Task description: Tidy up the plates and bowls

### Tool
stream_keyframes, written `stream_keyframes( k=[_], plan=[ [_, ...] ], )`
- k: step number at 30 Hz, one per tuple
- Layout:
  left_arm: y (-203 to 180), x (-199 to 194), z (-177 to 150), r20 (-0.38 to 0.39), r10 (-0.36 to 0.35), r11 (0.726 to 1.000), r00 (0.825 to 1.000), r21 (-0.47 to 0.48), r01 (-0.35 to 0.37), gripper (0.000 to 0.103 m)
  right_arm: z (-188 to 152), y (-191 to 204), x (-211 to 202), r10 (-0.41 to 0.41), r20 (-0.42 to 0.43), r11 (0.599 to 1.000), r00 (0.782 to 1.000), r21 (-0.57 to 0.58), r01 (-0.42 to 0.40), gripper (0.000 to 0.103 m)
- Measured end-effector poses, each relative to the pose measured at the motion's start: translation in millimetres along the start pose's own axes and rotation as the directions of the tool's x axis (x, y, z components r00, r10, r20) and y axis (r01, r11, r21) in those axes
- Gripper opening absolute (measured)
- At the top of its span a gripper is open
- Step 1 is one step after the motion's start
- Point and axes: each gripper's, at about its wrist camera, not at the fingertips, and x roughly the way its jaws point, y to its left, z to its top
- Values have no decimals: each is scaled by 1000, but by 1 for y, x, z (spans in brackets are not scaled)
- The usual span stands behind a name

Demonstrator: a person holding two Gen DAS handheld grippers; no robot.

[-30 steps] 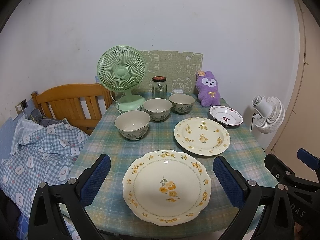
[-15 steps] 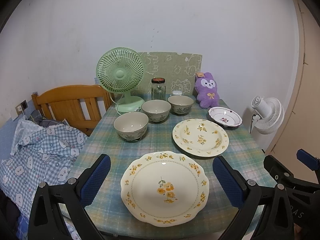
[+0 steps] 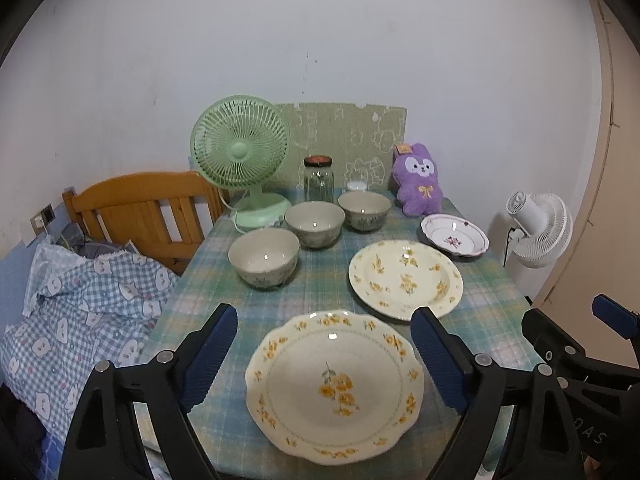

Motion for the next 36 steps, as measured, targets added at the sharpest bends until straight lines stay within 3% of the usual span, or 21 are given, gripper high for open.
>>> stream_keyframes(
  k=[6, 20, 36],
  plan=[
    [10, 19, 5, -25, -1, 1000, 1000, -13, 1, 89, 12, 13, 19, -1, -29, 1000, 1000, 5, 2, 97],
    [32, 82, -14, -167, 20, 1000, 986, 1, -20, 84, -2, 47, 85, -2, -168, 1000, 986, -6, 1, 92],
    [50, 145, -52, -366, 2, 1000, 931, -4, -4, 78, -33, 74, 153, -27, -343, 999, 939, -28, 19, 87]
  ],
)
